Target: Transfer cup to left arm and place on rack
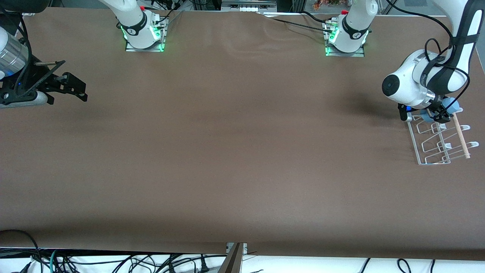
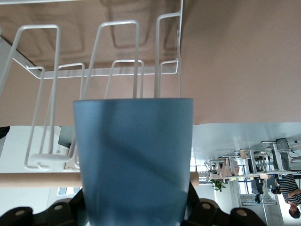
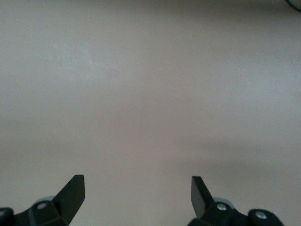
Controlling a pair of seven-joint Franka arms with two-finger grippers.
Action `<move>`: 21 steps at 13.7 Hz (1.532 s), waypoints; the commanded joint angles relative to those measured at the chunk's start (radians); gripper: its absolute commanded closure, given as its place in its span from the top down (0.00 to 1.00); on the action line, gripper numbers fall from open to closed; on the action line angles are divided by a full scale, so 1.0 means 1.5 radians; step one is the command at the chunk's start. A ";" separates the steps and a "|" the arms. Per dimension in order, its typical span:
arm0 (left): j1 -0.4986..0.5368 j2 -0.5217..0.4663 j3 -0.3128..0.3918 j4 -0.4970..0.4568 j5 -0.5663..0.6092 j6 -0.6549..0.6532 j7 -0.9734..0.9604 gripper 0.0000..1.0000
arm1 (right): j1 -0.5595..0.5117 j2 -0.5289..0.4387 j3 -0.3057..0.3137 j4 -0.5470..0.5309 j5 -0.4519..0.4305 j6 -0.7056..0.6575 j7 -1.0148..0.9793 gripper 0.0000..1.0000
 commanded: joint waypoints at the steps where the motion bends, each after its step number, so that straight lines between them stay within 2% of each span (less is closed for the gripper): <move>1: 0.007 -0.019 -0.003 0.029 -0.022 0.007 0.022 1.00 | -0.005 -0.001 0.002 0.008 -0.004 -0.004 -0.013 1.00; 6: 0.008 -0.035 -0.003 0.051 -0.069 0.003 0.057 1.00 | -0.005 0.000 0.002 0.008 -0.002 -0.001 -0.013 1.00; 8: 0.009 -0.053 -0.003 0.104 -0.190 -0.021 0.058 1.00 | -0.005 0.000 0.002 0.008 -0.003 -0.001 -0.013 1.00; 10: 0.007 -0.048 -0.005 0.210 -0.363 -0.113 0.073 1.00 | -0.005 0.000 0.002 0.008 -0.002 0.000 -0.013 1.00; 12: 0.002 -0.047 -0.006 0.309 -0.507 -0.151 0.069 1.00 | -0.005 0.000 0.002 0.008 -0.002 0.000 -0.013 1.00; 16: -0.012 -0.038 -0.019 0.436 -0.645 -0.232 0.037 1.00 | -0.005 0.000 0.002 0.008 -0.002 0.000 -0.013 1.00; 19: -0.019 -0.034 -0.033 0.527 -0.781 -0.342 -0.108 1.00 | -0.006 0.000 0.002 0.008 -0.002 0.000 -0.013 1.00; 21: -0.025 -0.033 -0.053 0.567 -0.837 -0.389 -0.235 1.00 | -0.006 0.000 0.002 0.008 -0.001 0.000 -0.013 1.00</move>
